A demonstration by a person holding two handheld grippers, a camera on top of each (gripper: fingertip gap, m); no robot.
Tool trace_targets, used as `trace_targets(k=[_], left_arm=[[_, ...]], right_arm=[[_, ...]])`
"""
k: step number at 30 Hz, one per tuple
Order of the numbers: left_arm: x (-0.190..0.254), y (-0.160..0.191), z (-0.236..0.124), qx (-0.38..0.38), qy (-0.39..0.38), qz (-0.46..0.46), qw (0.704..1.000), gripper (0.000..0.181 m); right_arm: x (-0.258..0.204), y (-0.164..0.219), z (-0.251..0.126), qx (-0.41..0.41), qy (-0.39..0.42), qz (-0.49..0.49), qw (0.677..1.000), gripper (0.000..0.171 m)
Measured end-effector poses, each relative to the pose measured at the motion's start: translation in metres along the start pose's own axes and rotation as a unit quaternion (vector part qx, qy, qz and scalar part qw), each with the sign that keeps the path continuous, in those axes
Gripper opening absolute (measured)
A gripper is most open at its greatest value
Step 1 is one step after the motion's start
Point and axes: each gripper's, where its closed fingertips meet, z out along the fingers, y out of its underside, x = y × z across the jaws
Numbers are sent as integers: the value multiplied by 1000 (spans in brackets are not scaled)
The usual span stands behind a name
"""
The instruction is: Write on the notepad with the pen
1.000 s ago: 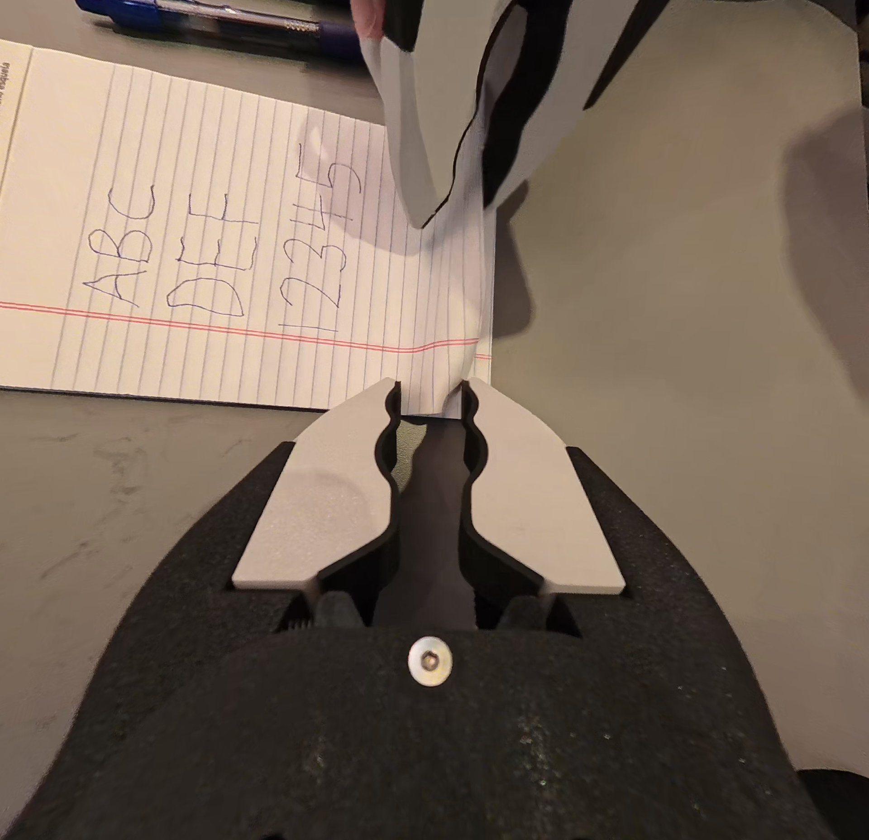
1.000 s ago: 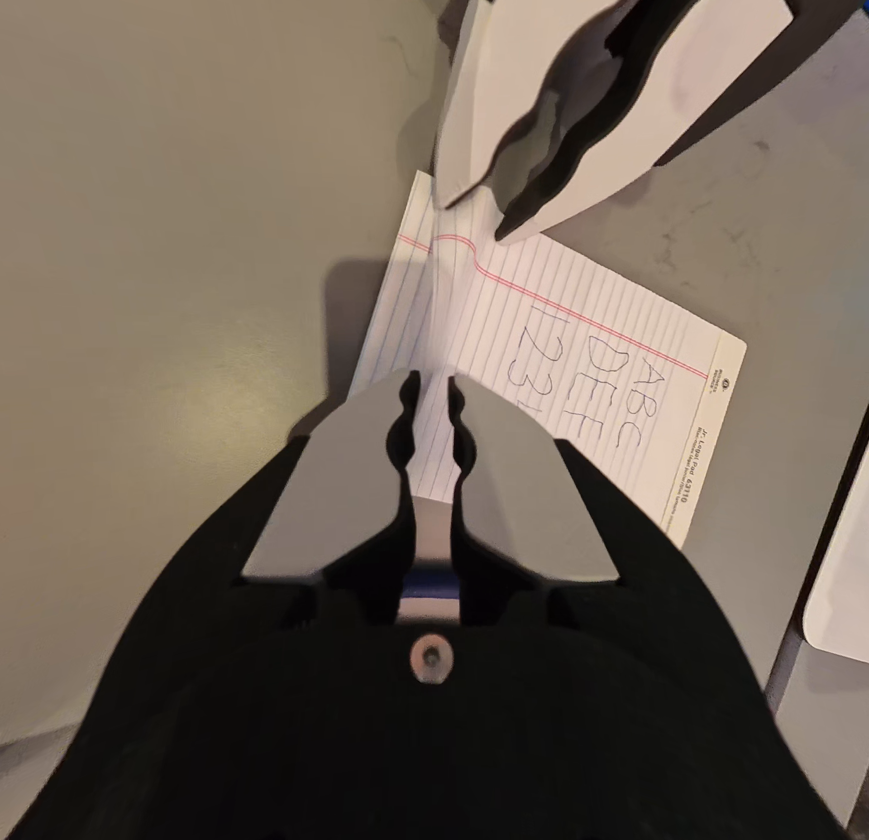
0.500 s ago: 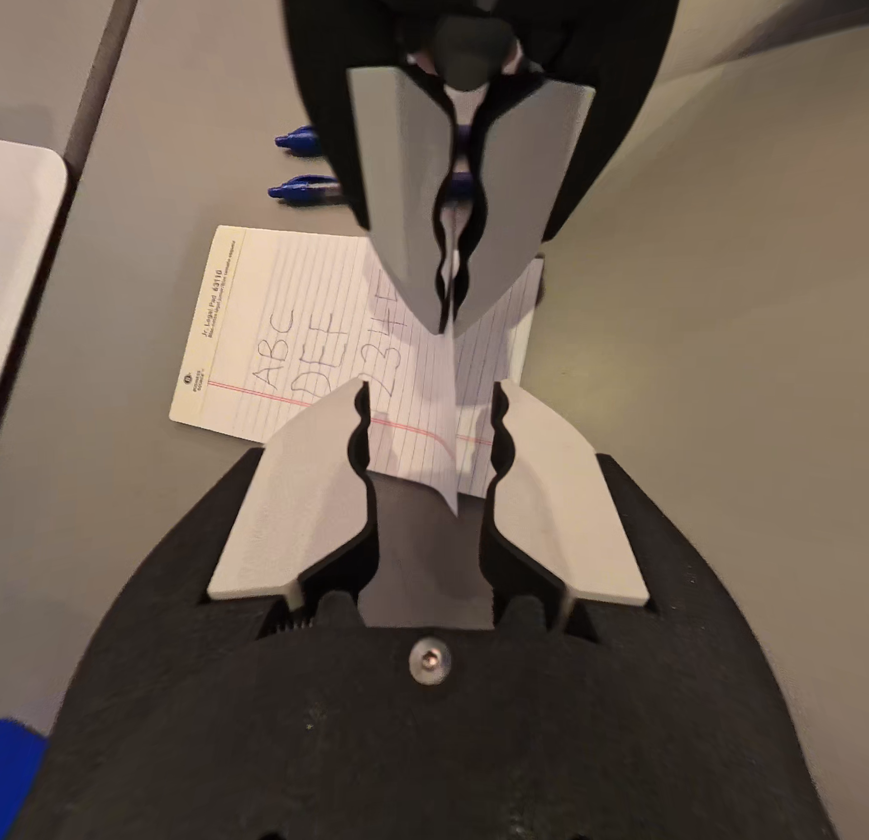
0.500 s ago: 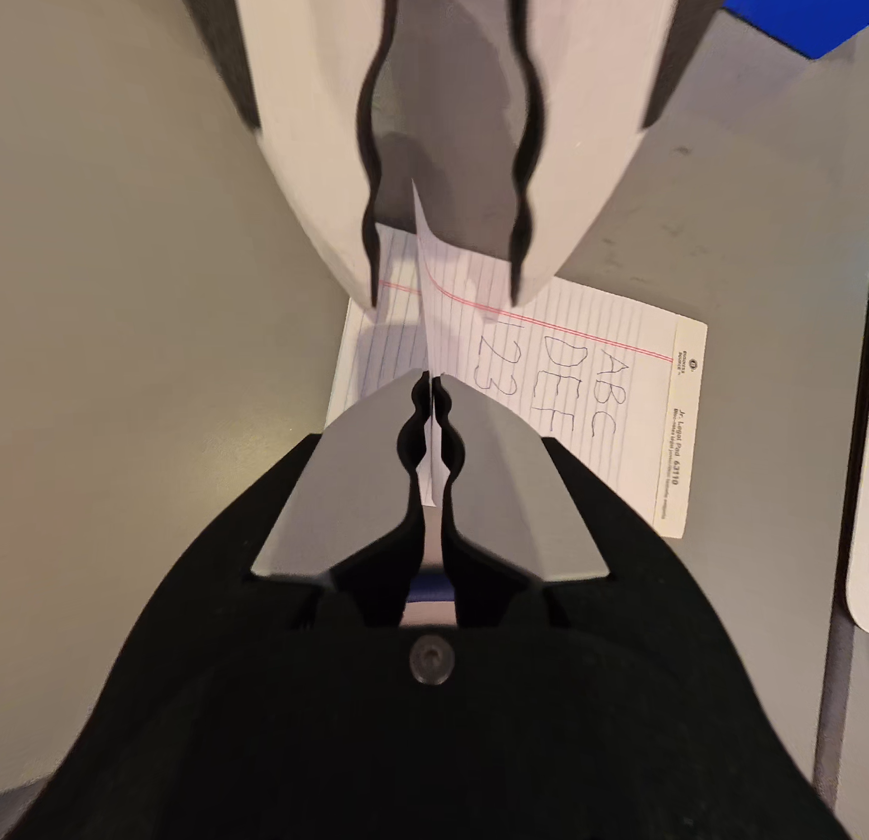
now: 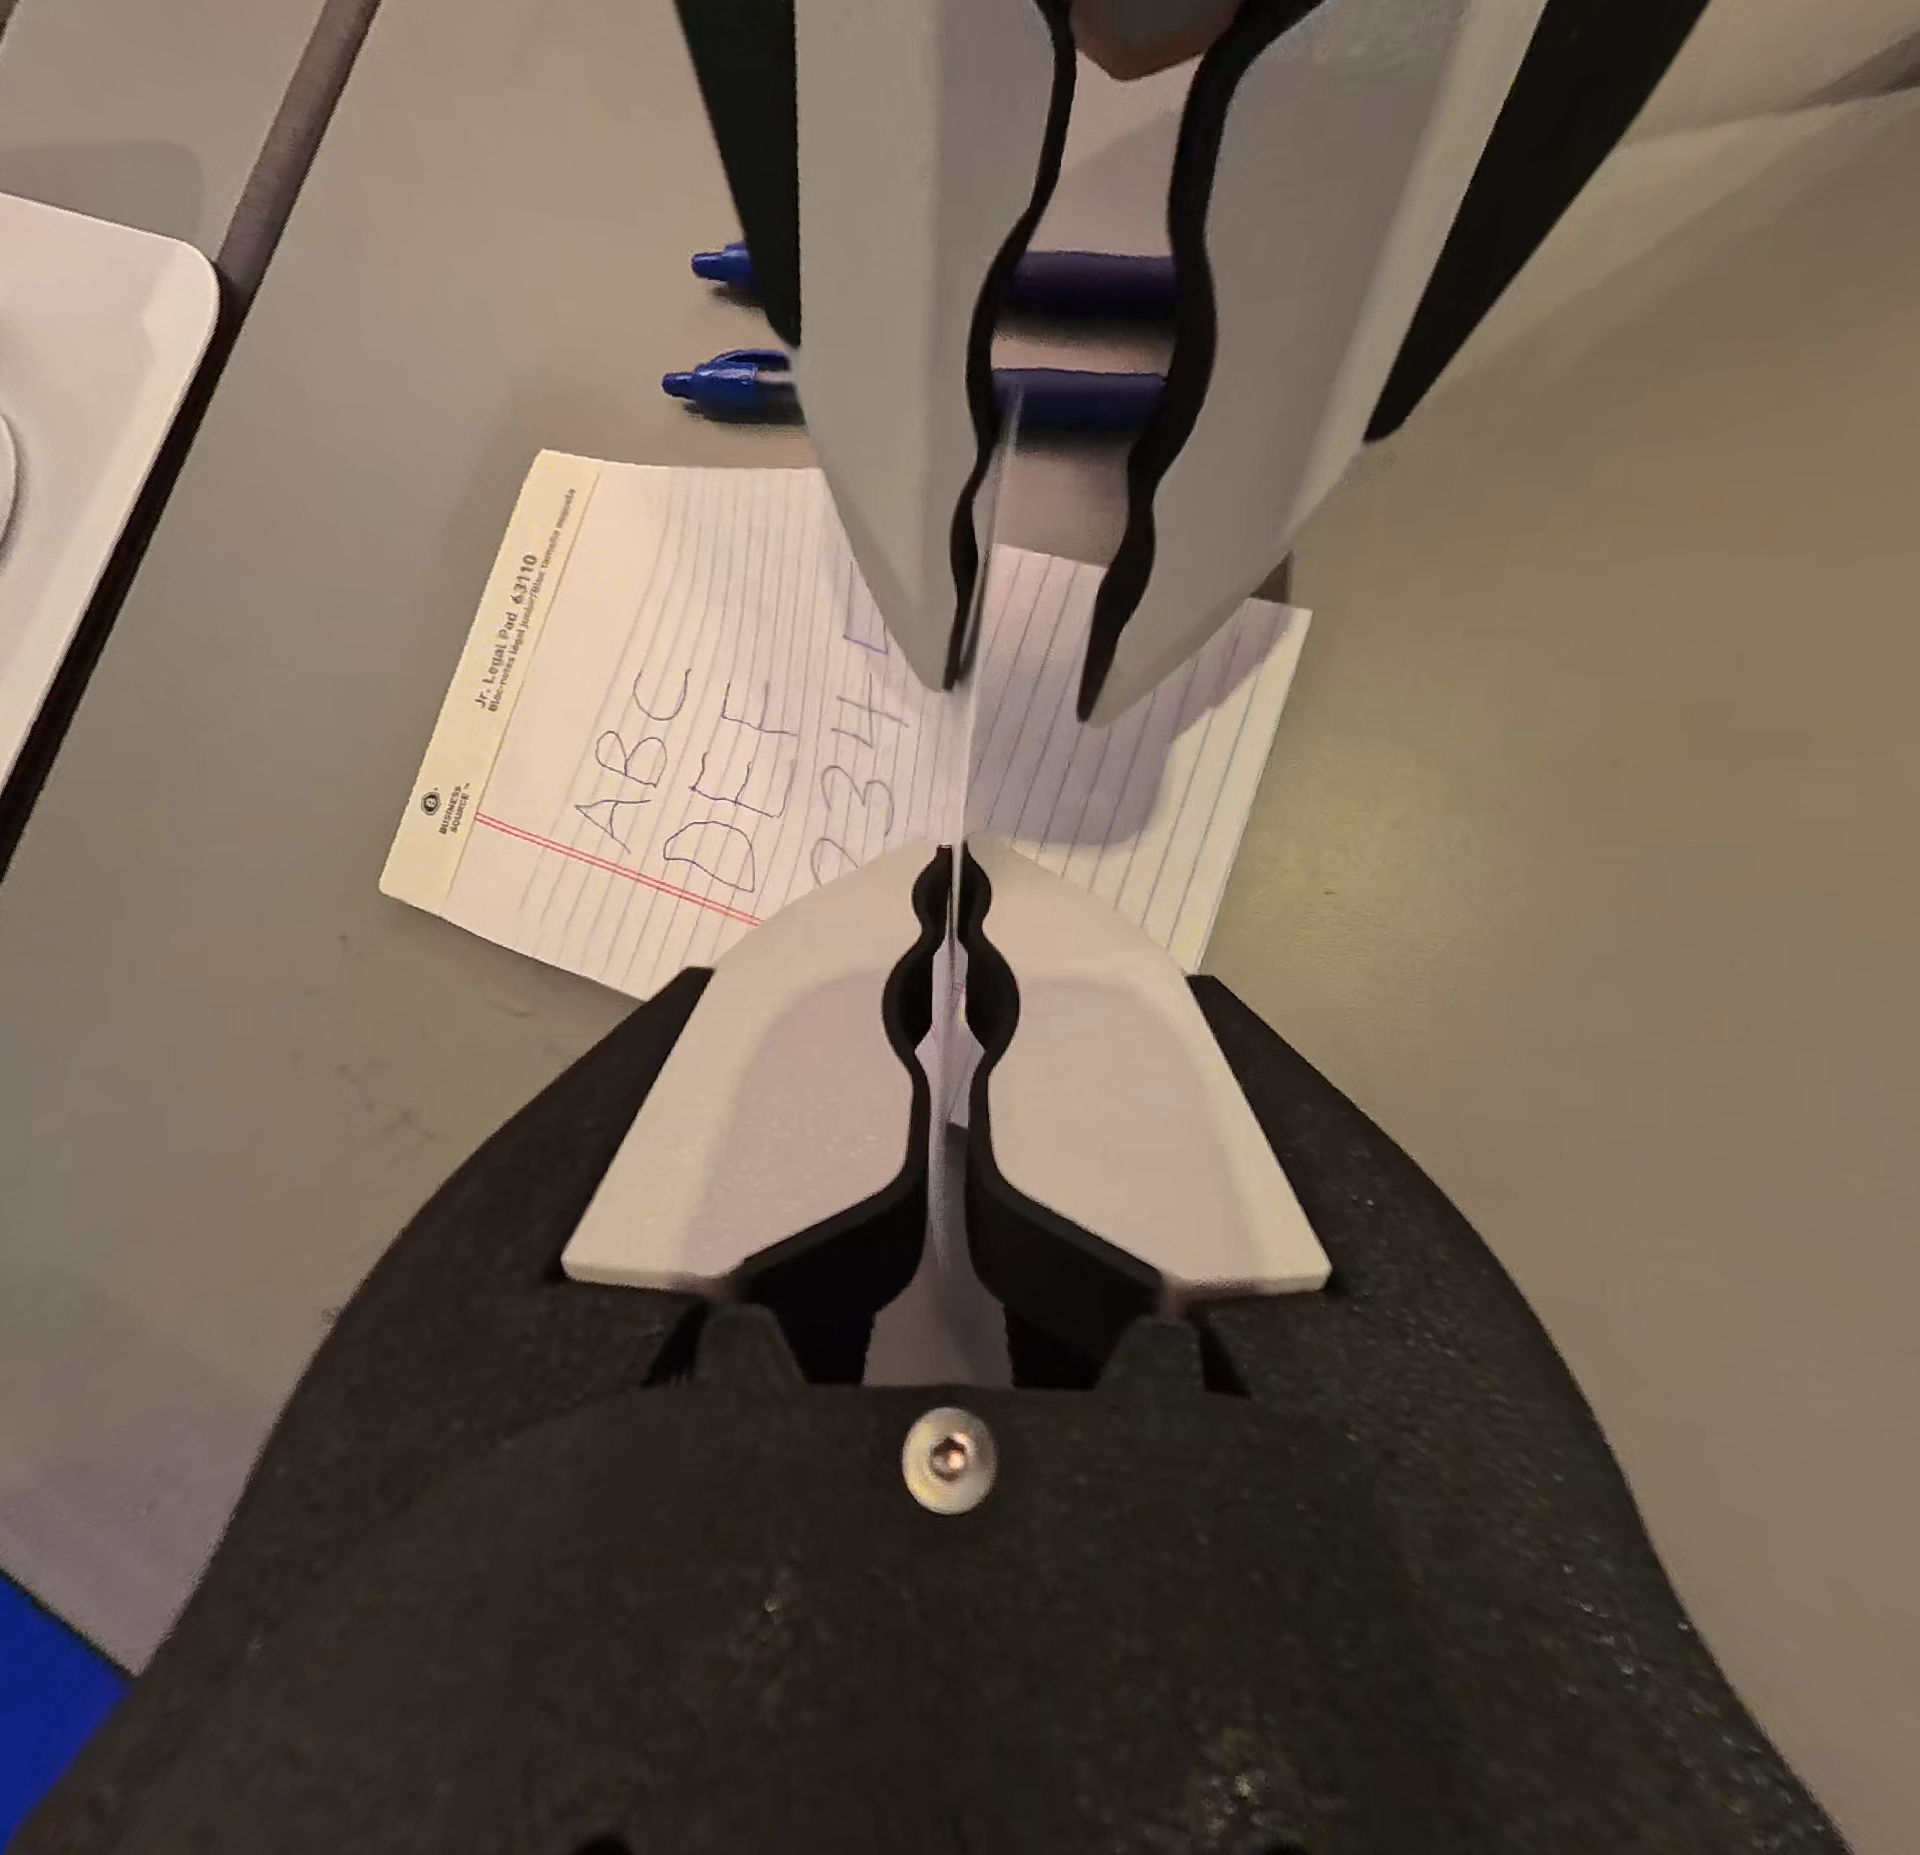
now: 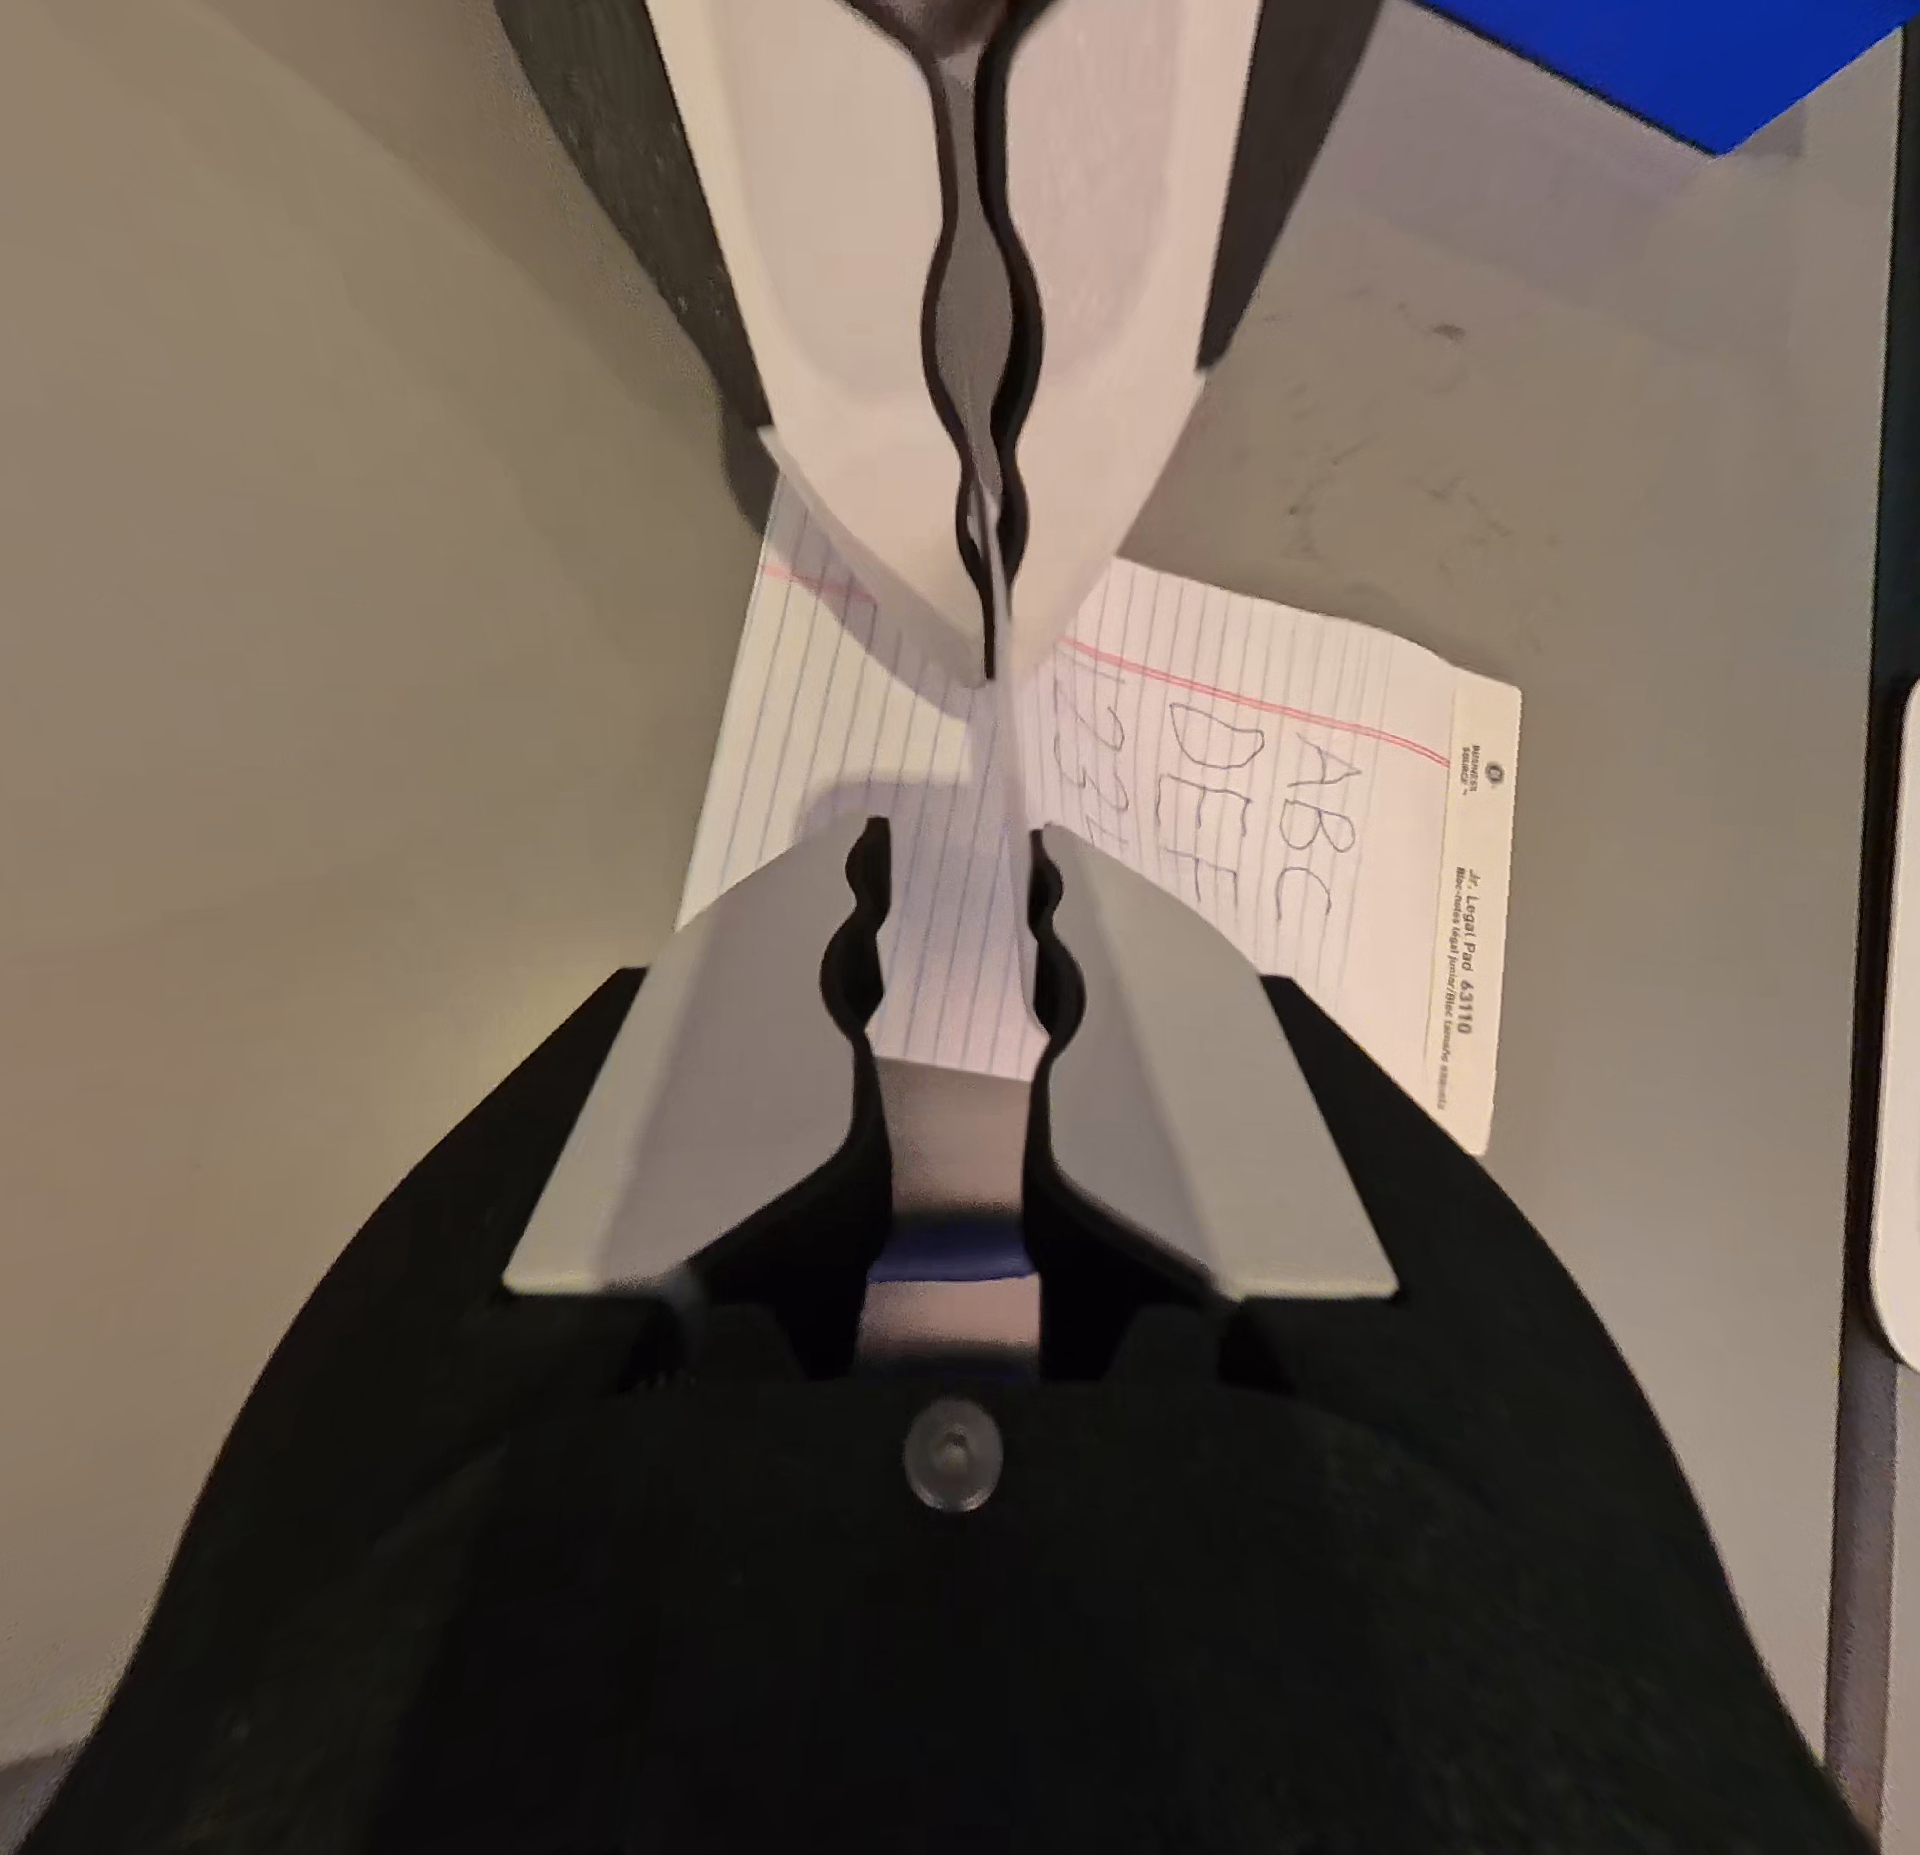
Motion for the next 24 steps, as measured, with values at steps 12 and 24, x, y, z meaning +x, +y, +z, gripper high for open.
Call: trace_targets(k=[12, 24], left_arm=[[-4, -2, -11, 26, -32, -20, 999, 24], [5, -32, 6, 41, -62, -5, 997, 1]], right_arm=[[15, 23, 3, 7, 31, 1, 1000, 0], [12, 22, 4, 12, 23, 4, 1000, 0]])
